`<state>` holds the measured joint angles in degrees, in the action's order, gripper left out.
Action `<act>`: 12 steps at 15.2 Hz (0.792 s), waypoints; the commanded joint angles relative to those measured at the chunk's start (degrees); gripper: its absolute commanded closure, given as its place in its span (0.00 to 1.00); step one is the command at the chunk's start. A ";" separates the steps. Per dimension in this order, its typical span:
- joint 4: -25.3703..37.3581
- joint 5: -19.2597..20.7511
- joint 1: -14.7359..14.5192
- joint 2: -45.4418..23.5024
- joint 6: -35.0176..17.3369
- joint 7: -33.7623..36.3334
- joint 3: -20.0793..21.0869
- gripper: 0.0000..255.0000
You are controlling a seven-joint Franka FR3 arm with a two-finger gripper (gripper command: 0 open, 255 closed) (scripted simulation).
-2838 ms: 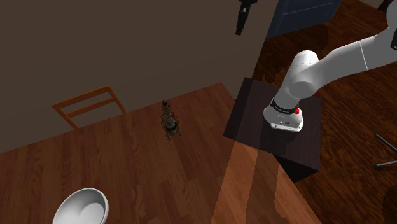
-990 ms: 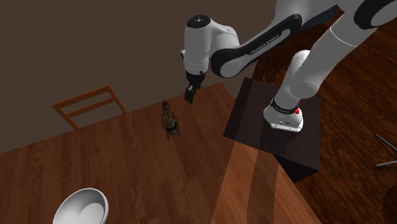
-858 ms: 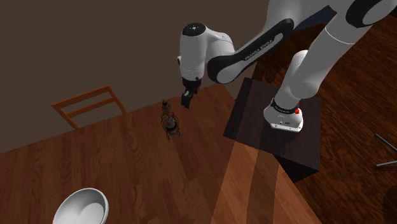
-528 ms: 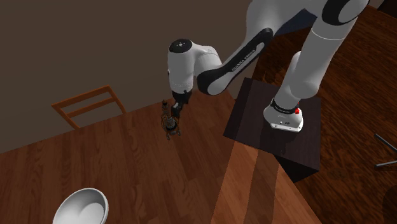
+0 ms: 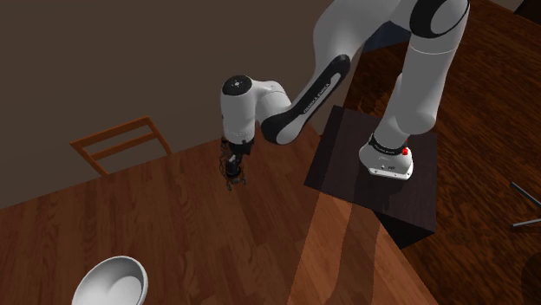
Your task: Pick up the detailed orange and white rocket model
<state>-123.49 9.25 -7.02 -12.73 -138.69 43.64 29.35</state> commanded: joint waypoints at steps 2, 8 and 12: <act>-0.40 1.89 -0.56 -2.27 -2.36 1.27 -0.73 0.00; -0.47 1.85 -0.53 -2.23 -2.41 1.19 -0.75 1.00; -0.49 1.83 -0.51 -2.21 -2.41 1.16 -0.76 1.00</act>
<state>-123.95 11.08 -7.55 -14.89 -141.10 44.79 28.62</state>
